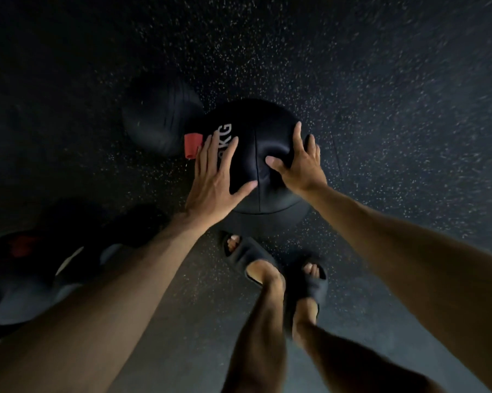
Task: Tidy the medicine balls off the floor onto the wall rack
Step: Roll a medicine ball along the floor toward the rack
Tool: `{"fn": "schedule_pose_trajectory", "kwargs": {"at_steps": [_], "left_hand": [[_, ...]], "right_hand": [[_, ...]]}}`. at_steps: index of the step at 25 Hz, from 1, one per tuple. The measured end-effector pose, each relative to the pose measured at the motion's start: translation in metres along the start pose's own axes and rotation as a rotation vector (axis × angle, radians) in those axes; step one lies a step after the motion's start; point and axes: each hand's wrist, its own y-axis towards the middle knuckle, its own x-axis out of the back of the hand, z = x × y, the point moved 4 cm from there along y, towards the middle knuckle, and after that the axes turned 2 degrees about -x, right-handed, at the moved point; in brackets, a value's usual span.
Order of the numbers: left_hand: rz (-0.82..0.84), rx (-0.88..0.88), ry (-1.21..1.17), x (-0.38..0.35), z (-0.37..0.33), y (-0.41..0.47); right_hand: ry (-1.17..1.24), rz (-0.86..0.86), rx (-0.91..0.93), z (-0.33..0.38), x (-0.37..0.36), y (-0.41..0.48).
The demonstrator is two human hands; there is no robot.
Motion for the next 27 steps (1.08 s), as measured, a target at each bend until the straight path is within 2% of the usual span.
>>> {"fn": "schedule_pose_trajectory", "kwargs": {"at_steps": [3,6,10,13,15,17,19,21,24,27], "left_hand": [[0.023,-0.119,0.078,0.002,-0.004,-0.004],[0.068,-0.119,0.099,0.005,-0.001,0.011],[0.096,-0.042,0.02,0.016,0.0,0.069],[0.183,0.066,-0.025,0.031,0.001,0.12],[0.238,0.131,-0.045,0.041,0.001,0.15],[0.267,0.188,-0.075,0.048,0.004,0.181],[0.228,0.267,-0.129,0.052,0.007,0.207],[0.107,0.355,-0.149,0.052,0.008,0.228],[-0.055,0.453,-0.129,0.053,0.008,0.254],[-0.127,0.532,-0.144,0.059,0.01,0.275]], "right_hand": [[0.012,0.008,-0.055,0.008,0.019,0.031],[0.043,-0.03,-0.095,0.015,0.035,0.064],[0.103,-0.123,-0.151,0.025,0.053,0.108],[0.138,-0.132,-0.153,0.038,0.078,0.143],[0.147,-0.175,-0.12,0.044,0.091,0.146],[0.127,-0.269,-0.005,0.049,0.096,0.126],[0.016,-0.342,0.165,0.052,0.09,0.088],[-0.14,-0.304,0.279,0.047,0.078,0.062],[-0.221,-0.245,0.307,0.048,0.078,0.07],[-0.207,-0.22,0.273,0.069,0.091,0.103]]}}
